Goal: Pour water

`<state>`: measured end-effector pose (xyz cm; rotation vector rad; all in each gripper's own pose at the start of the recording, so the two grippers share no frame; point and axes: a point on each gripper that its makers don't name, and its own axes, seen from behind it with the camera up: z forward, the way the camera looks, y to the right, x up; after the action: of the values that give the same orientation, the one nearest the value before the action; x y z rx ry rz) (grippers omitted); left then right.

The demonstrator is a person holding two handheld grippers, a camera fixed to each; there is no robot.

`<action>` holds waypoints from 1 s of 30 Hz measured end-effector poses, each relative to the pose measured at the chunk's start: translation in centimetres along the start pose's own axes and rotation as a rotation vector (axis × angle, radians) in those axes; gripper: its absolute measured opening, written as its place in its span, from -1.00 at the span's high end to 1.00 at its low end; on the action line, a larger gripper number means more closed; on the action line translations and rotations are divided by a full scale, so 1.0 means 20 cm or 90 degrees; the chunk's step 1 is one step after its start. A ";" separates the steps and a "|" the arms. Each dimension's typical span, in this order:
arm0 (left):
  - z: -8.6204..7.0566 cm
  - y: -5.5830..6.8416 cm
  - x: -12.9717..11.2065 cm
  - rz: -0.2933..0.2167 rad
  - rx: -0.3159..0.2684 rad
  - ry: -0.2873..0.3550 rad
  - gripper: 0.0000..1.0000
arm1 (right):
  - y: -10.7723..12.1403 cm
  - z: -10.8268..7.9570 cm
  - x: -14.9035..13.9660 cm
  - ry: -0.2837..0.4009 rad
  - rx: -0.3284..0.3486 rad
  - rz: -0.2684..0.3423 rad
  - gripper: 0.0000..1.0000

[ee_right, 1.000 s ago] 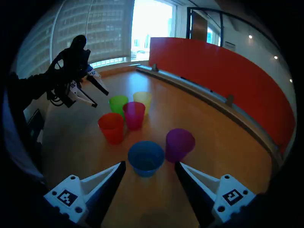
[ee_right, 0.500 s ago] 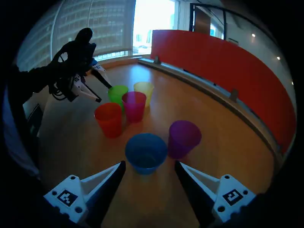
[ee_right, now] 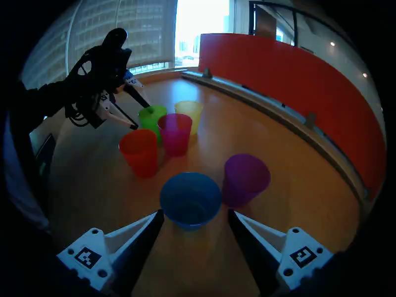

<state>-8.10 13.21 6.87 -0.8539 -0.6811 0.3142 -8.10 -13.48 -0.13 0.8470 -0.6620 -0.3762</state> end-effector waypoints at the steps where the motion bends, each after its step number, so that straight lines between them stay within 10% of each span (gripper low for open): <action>1: 0.01 0.00 0.00 0.002 -0.001 0.000 -0.98 | 0.00 0.01 0.00 0.000 0.002 0.000 -1.00; 25: 0.12 -0.03 0.05 0.015 -0.002 0.001 -0.99 | -0.02 0.13 0.03 -0.003 0.027 0.000 -1.00; 30: 0.13 -0.03 0.05 0.016 0.000 0.000 -0.73 | -0.02 0.13 0.03 -0.002 0.029 0.003 -1.00</action>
<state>-9.10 14.81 8.82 -0.8636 -0.6704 0.3360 -9.39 -15.46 1.08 0.8885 -0.6775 -0.3600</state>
